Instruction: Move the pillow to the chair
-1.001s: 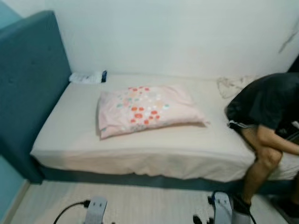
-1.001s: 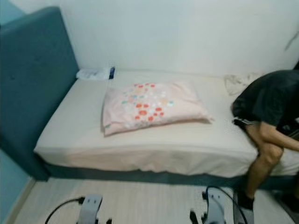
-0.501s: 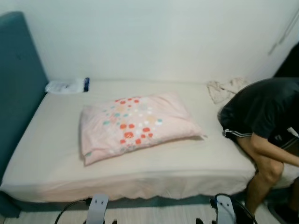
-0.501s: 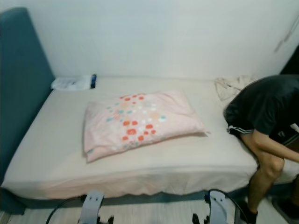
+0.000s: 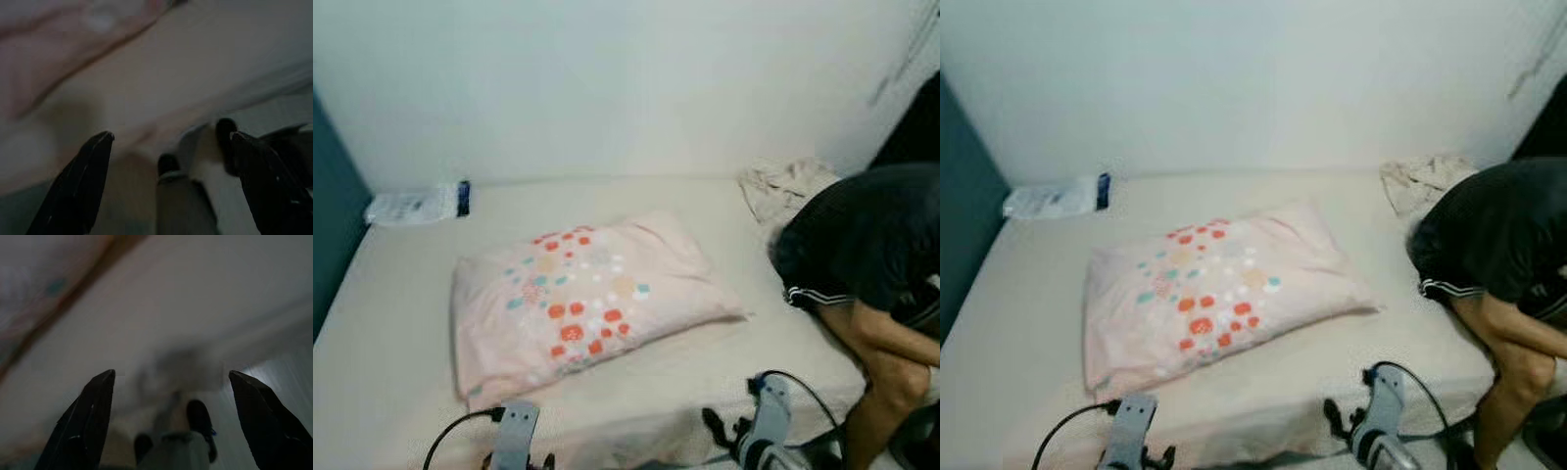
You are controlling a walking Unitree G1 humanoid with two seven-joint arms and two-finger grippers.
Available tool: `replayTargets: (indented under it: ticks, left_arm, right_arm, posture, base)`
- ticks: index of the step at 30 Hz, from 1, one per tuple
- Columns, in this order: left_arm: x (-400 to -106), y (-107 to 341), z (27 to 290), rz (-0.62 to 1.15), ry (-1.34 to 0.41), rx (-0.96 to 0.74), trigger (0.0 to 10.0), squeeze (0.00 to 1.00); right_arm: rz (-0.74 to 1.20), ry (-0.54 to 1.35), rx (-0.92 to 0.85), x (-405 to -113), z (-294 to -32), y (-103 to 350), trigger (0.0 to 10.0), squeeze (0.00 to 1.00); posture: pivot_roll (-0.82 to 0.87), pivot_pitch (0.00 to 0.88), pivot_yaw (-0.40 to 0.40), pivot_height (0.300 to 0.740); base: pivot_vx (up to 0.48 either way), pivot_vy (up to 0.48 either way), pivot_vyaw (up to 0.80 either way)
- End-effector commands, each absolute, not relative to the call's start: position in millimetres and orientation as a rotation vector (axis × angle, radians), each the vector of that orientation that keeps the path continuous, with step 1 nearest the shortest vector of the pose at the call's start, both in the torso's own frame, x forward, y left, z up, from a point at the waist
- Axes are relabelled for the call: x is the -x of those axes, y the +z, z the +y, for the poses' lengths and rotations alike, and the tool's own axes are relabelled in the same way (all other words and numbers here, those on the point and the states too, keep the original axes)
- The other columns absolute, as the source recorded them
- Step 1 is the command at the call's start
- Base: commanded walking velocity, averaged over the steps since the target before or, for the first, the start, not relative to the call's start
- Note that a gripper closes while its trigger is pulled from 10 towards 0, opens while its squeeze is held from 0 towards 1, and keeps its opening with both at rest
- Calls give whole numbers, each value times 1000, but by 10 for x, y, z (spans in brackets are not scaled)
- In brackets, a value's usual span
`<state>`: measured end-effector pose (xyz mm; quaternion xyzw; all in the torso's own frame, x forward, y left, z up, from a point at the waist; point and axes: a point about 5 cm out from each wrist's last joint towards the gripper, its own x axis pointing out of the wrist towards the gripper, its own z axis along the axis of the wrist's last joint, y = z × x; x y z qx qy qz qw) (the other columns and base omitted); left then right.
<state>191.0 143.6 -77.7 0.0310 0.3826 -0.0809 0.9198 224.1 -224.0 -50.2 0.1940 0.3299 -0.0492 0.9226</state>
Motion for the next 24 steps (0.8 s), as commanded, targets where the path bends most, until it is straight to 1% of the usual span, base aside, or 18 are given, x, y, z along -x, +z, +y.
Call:
replayTargets:
  ticks: [1, 2, 4, 11, 17, 20, 24]
  left_arm:
    - [-1768, -853, 1457, 841, -161, -61, 10000, 0]
    - [-1770, -851, 1463, 838, -153, -53, 10000, 0]
    - [-1770, -851, 1463, 838, -153, -53, 10000, 0]
    - [-1754, -859, 1472, 844, -151, -58, 10000, 0]
    - [-1722, -871, 1483, 848, -153, -60, 10000, 0]
    - [-1720, -872, 1487, 848, -153, -61, 10000, 0]
    - [-1721, -869, 1521, 845, -146, -67, 10000, 0]
  right_arm:
    - [673, -99, -441, -2250, -2200, -506, 10000, 0]
    - [649, -103, -470, -2312, -2202, -463, 10000, 0]
    - [649, -103, -470, -2312, -2202, -463, 10000, 0]
    - [592, -77, -565, -2501, -2141, -342, 10000, 0]
    - [468, -84, -654, -2763, -2150, -120, 10000, 0]
    - [440, -85, -687, -2819, -2157, -66, 10000, 0]
    - [387, -88, -778, -2921, -2185, 39, 10000, 0]
  posture:
    - [-76, 48, -41, 740]
    - [-73, 47, -42, 740]
    - [-73, 47, -42, 740]
    - [-75, 55, -33, 740]
    - [-74, 68, -20, 710]
    - [-74, 68, -20, 700]
    - [-63, 70, -18, 675]
  base:
    - [0, 0, 0]
    - [0, 0, 0]
    - [0, 0, 0]
    - [0, 0, 0]
    - [0, 0, 0]
    - [0, 0, 0]
    - [0, 0, 0]
